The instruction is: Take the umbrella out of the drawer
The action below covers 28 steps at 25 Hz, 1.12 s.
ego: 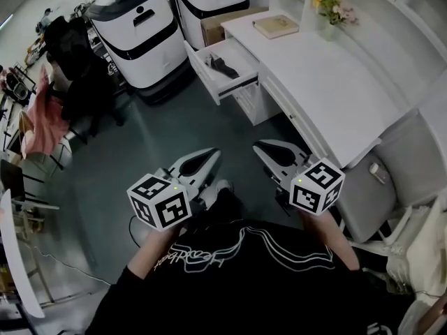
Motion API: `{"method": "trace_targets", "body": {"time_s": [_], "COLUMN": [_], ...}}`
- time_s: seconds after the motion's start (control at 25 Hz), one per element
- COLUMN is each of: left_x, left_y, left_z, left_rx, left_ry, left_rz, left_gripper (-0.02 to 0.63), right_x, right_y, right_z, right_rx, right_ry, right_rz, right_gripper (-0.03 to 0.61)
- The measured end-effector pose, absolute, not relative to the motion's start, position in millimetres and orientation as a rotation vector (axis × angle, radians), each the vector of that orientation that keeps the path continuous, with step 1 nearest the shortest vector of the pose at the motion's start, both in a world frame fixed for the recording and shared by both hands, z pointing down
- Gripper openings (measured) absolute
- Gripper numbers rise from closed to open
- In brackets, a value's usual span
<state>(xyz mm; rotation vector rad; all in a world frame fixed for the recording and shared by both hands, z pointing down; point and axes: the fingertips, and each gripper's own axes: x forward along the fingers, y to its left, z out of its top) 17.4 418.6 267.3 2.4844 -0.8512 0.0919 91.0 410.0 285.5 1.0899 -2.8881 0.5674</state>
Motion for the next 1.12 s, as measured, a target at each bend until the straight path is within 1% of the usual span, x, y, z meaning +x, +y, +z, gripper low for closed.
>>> {"method": "trace_targets", "body": {"time_s": [0.2,0.4,0.92,1.12], "left_x": [10,5,-20,-31], "left_y": [371,296,25,-54], "left_z": [279,286,314,326], "left_rx": [2.468,2.441,2.348,2.331], "left_ry": [-0.847,-0.815,-0.755,-0.732], "left_rz": [0.092,0.105,0.159,0.166], "left_gripper": [0.02,0.02,0.02,0.02], "right_x": [85,80,58,51], "right_y": [363,291,34,-40], "right_z": [297,304,332,335], "right_rx": [1.099,1.129,1.197,1.222], "right_ry": [-2.876,-2.845,-2.722,-2.681], "right_rz": [0.577,0.627,0.755,0.756], "right_gripper": [0.051,0.051,0.052,0.052]}}
